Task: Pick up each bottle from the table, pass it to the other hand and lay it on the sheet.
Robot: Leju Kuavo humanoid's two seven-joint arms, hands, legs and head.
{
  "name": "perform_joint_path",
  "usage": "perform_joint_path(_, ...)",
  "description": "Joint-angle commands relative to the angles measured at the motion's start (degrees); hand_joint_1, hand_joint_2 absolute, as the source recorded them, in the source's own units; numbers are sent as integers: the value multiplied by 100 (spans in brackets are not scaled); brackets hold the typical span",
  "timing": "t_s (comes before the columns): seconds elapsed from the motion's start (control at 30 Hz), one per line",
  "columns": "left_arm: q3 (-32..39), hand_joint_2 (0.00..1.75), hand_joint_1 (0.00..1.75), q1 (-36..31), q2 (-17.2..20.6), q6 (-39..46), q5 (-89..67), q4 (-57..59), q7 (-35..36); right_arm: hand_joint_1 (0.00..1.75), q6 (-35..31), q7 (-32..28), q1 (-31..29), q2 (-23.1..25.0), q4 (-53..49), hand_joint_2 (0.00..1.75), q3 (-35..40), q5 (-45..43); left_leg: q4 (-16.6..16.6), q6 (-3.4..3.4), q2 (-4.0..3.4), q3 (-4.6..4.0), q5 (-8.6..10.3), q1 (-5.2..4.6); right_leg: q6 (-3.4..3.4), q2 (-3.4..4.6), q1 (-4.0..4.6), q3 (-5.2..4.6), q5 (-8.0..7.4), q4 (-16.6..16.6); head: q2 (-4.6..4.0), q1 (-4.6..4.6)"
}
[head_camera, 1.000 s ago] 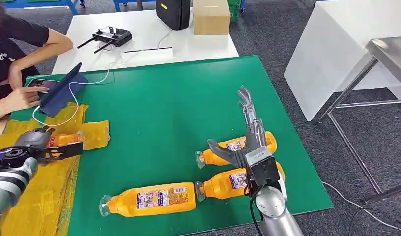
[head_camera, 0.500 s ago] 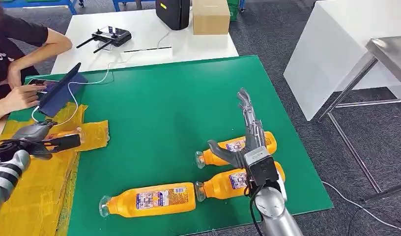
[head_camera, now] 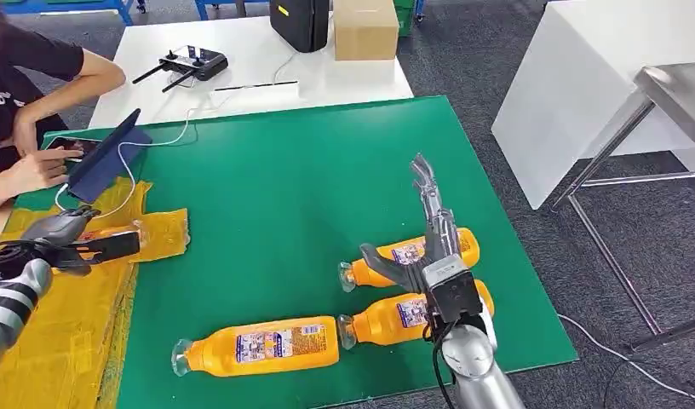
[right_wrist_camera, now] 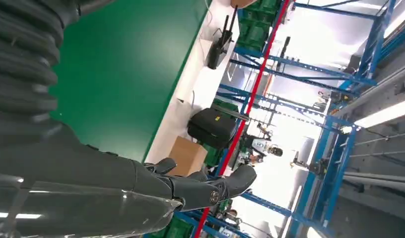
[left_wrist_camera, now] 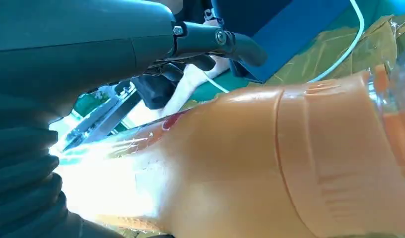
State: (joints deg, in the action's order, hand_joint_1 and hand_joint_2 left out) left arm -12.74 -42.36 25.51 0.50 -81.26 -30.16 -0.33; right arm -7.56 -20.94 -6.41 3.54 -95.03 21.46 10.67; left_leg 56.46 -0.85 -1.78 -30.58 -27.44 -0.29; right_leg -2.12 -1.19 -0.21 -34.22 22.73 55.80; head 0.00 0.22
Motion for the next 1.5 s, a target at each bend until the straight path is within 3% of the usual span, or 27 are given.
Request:
perform_joint_path(0.03,-190,175,0,-272,38,61,146,7,-39,0,-8,-10,-88,-72,282,175,-111,23,2,3,13,2,-1,6,1,0,5,7,1,-3,0,2)
perform_joint_path(0.37,-249,175,0,-229,-57,165,424,-893,455,0,103,-15,106,-47,225,175,-160,182,2,5,28,5,-2,9,1,-9,7,15,4,-5,0,2)
perform_joint_path(0.4,-249,0,0,-258,-76,145,454,-923,464,0,125,-20,122,-47,221,175,-168,194,4,7,33,10,-4,14,2,-9,10,22,6,-5,0,0)
perform_joint_path(0.43,1230,0,0,854,-771,65,2614,-2557,-1696,0,-50,302,34,-473,175,175,63,1237,10,10,45,13,-8,20,3,-13,15,29,11,-3,0,0)
perform_joint_path(0.5,1112,0,0,2265,-929,-114,4093,-4731,-1084,0,51,264,94,-642,46,175,-173,1210,-24,-2,41,29,5,-3,-7,-21,-6,40,3,-28,0,2)
perform_joint_path(0.57,1053,0,0,2396,-882,-95,4141,-4899,-992,0,98,253,103,-651,28,175,-223,1199,-15,-3,6,18,-1,-14,-6,6,-13,15,1,-16,0,-11)
perform_joint_path(0.67,1021,0,0,2287,-769,-101,4247,-4761,-970,0,137,246,110,-589,32,175,-243,1218,5,-3,33,14,-11,-6,-7,-13,-11,26,11,-14,0,28)
perform_joint_path(0.73,1163,0,0,2352,-816,-114,4751,-4837,-1325,0,116,252,105,-647,13,175,-252,1253,0,0,-26,-1,-11,-9,-3,32,-19,0,-2,-8,0,17)
perform_joint_path(0.77,1236,175,0,2475,-826,-164,4972,-5017,-1427,0,102,257,104,-670,-7,175,-281,1264,2,2,-32,16,-20,-5,-2,39,-16,14,5,-8,0,20)
perform_joint_path(0.97,1709,175,0,3038,-975,-738,6338,-5888,-1696,0,46,316,108,-746,-13,175,-430,1397,2,4,-20,10,-19,-4,-1,35,-12,6,3,-13,0,17)
perform_joint_path(1.2,1783,175,0,3308,-1188,-906,6674,-6034,-1832,0,-161,598,-5,-969,55,175,-551,2174,-3,1,-13,11,-14,-4,-3,25,-9,9,2,-14,0,20)
perform_joint_path(1.5,1766,175,0,3323,-1208,-905,6666,-6035,-1820,0,-166,595,-17,-981,60,175,-575,2168,-2,5,0,13,-16,-2,0,24,-8,14,5,-11,0,20)
